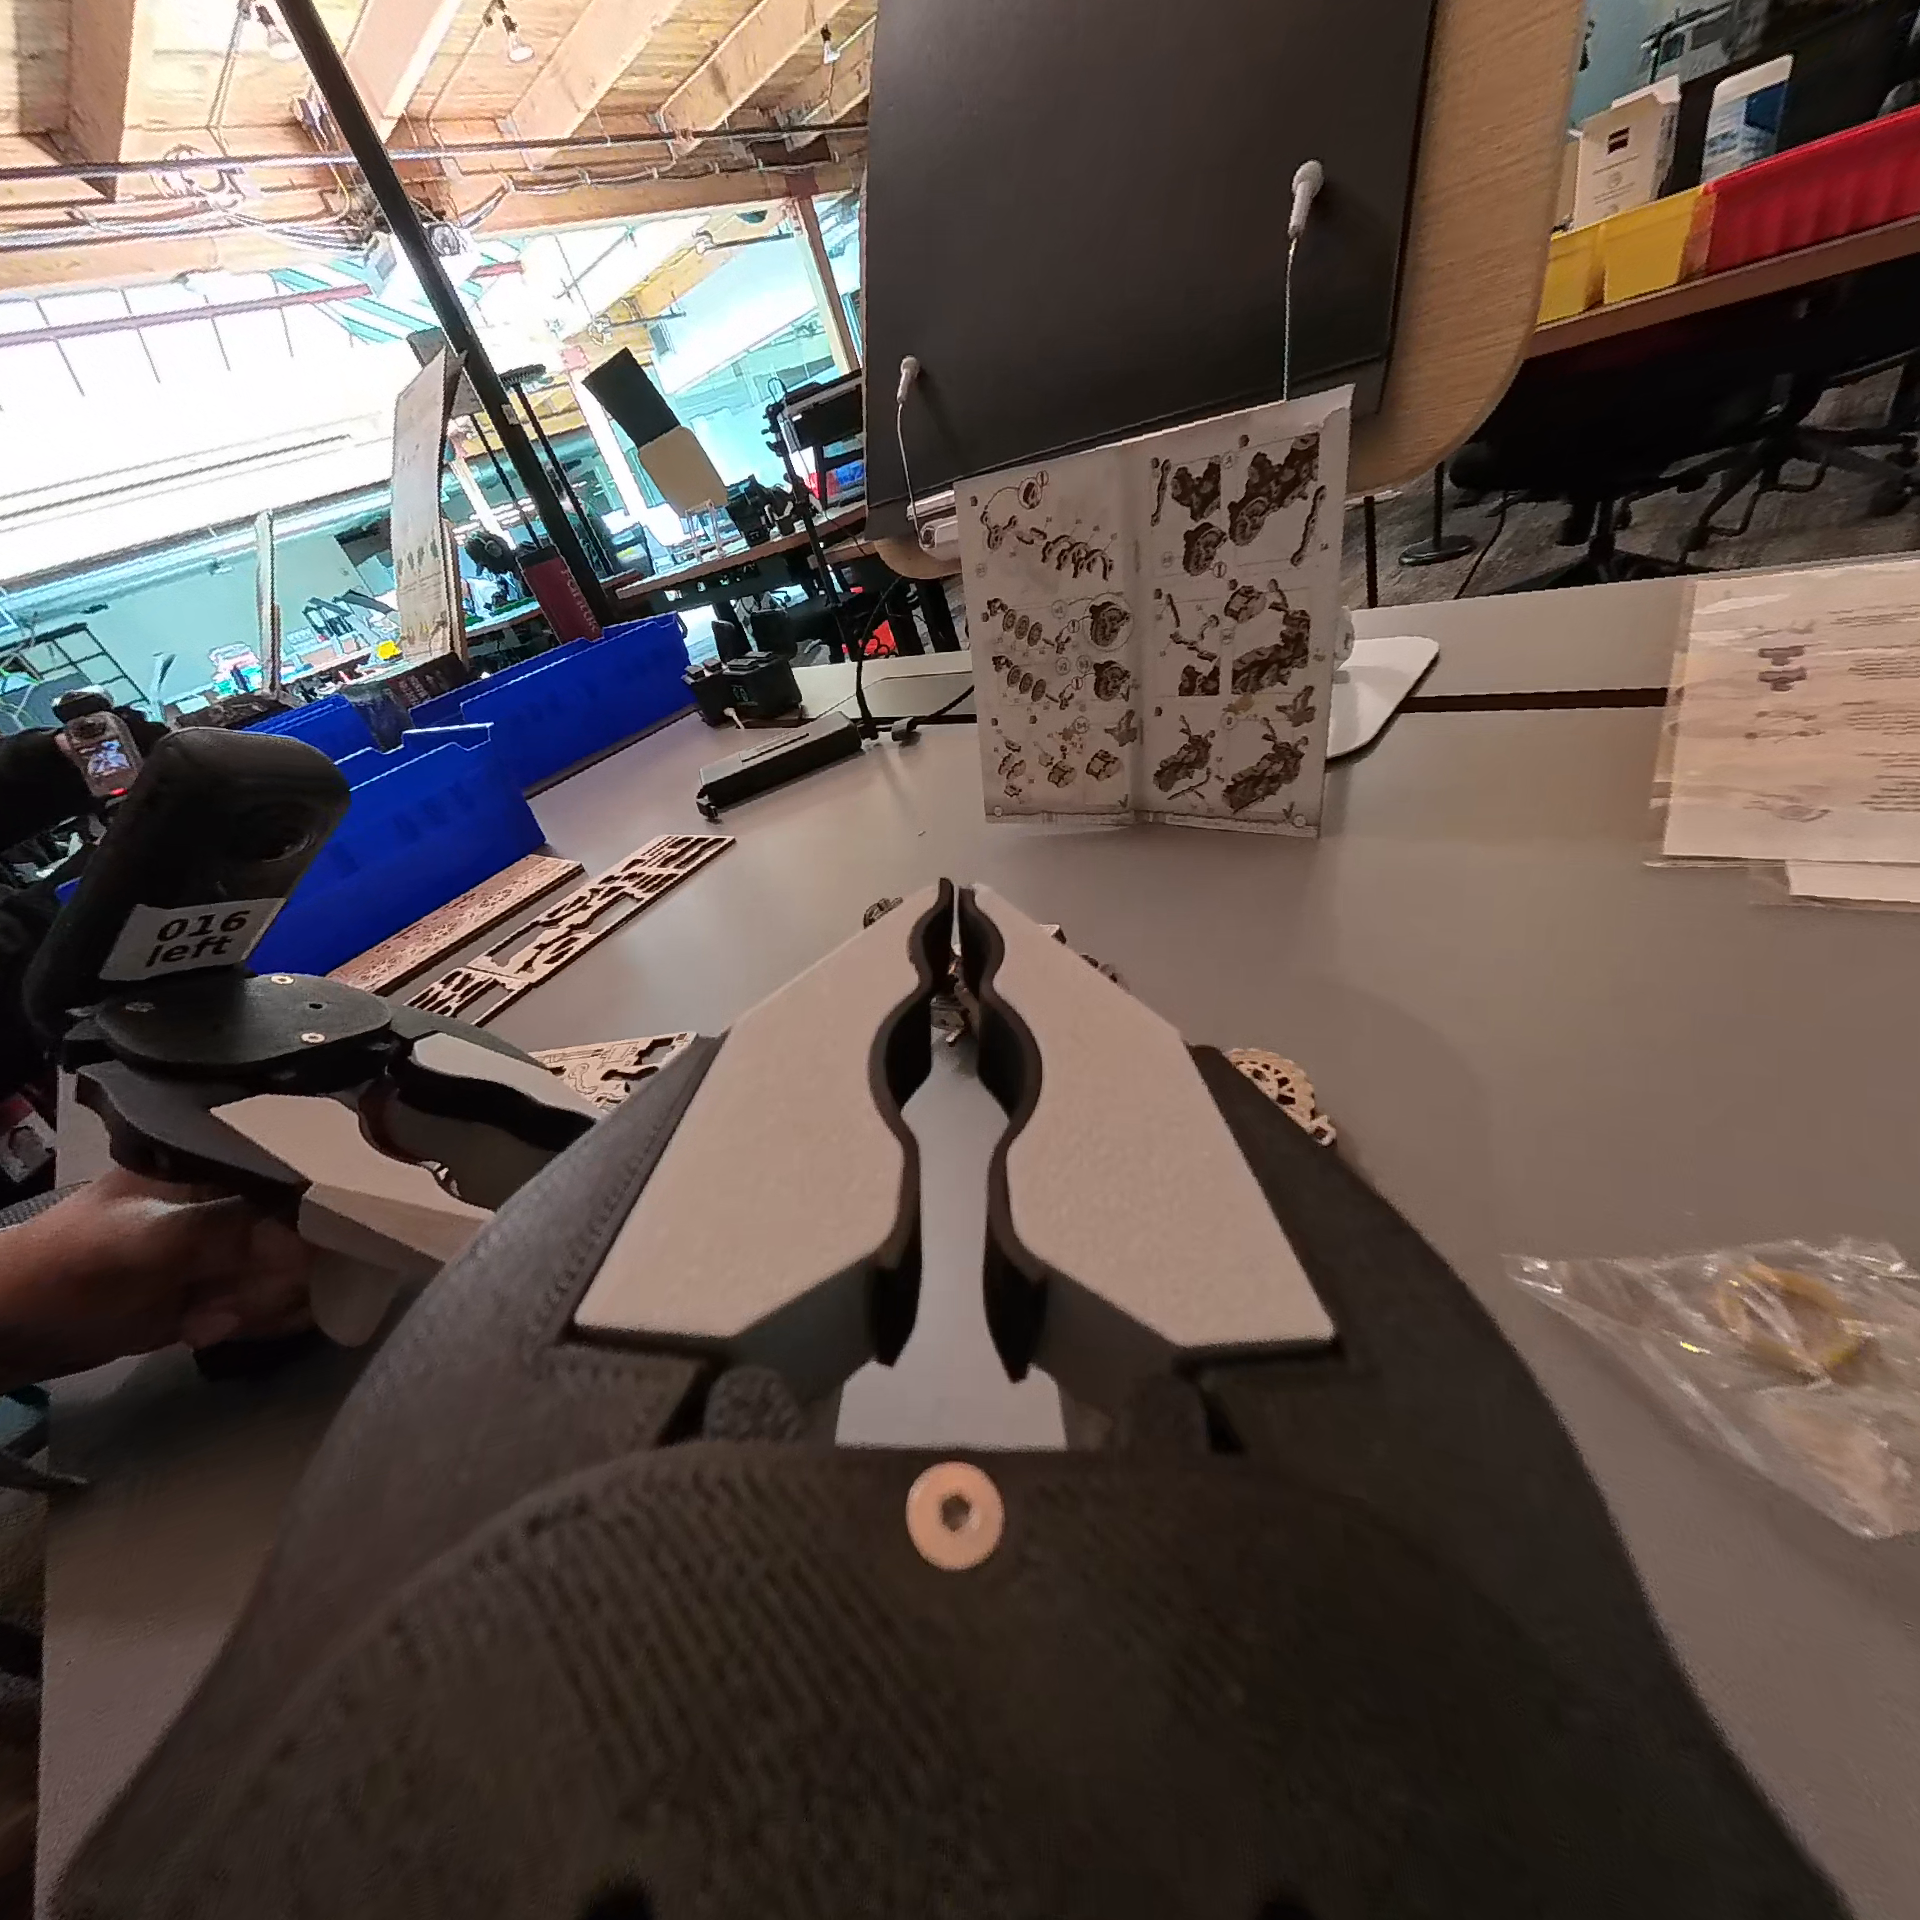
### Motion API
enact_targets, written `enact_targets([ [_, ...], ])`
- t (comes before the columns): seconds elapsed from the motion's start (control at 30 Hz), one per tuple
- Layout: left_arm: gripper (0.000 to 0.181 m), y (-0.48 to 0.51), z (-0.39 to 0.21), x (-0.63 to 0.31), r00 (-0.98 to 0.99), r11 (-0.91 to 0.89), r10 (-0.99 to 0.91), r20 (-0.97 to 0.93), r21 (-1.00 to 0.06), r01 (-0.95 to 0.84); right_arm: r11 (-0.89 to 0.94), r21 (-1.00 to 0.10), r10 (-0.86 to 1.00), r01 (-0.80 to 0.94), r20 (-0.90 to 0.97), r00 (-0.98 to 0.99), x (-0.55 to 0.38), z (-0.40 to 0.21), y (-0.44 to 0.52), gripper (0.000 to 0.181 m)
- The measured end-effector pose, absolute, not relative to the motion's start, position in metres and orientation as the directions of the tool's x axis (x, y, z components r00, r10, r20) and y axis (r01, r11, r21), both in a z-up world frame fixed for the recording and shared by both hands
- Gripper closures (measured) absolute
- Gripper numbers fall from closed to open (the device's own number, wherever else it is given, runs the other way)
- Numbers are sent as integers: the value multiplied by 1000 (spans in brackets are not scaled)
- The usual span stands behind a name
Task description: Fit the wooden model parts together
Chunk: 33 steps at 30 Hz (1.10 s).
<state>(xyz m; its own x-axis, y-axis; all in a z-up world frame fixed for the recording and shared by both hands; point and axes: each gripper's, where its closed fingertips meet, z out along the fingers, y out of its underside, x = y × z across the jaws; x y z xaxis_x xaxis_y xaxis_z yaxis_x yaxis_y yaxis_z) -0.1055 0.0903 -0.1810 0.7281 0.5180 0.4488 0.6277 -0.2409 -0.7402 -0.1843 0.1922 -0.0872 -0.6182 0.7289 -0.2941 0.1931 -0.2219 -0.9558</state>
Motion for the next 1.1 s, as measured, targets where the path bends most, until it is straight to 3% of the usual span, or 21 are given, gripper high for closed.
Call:
enact_targets([
  [0.63,118,84,-182,-115,673,-179,545,499,-715,675,-44,-959,662,279,-237,-711,-170,-111,157,181],
  [1.1,117,83,-182,-115,659,-160,542,521,-706,690,-67,-938,619,341,-307,-723,-172,-115,153,181],
])
